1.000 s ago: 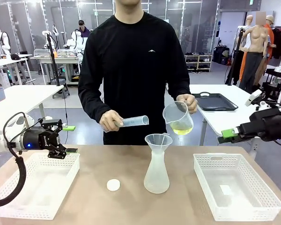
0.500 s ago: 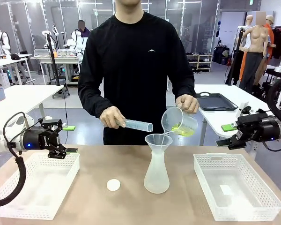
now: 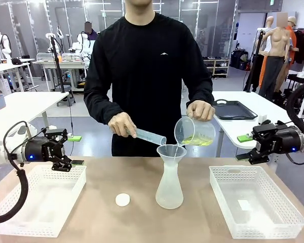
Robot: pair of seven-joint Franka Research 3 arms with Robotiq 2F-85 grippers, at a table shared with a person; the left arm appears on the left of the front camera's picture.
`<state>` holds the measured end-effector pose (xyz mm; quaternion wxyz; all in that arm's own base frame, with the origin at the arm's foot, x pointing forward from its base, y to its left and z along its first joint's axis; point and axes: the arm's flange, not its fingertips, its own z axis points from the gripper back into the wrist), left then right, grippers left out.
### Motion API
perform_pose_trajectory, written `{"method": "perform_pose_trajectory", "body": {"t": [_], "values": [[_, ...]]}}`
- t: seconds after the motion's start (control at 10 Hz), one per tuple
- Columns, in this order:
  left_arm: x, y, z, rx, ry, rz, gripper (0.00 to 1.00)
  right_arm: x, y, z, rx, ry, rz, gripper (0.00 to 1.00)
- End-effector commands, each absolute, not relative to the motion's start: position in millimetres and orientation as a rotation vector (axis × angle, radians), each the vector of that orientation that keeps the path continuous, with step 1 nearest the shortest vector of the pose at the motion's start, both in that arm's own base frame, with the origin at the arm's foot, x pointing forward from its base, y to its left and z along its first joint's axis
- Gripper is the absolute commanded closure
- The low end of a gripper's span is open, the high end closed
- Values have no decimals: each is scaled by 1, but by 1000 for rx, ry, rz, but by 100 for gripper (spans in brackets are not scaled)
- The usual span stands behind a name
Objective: Prepare the solutions needed for the experiment.
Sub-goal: Once the solution is in the Big flask , pick up the Plastic Funnel and place it back into the right Organizing basket.
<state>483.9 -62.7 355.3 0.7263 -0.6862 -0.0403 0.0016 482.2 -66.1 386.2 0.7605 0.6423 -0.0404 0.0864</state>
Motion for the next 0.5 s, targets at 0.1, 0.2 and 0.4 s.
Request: {"method": "perform_pose_trajectory", "body": {"t": [0.1, 0.2, 0.4], "values": [[485, -64, 356, -1520, -119, 1, 0, 479, -71, 372, 1431, -123, 1, 14], [485, -64, 356, -1520, -119, 1, 0, 474, -73, 367, 1455, -154, 7, 14], [485, -64, 356, -1520, -119, 1, 0, 470, -71, 358, 1536, -209, -9, 14]]}}
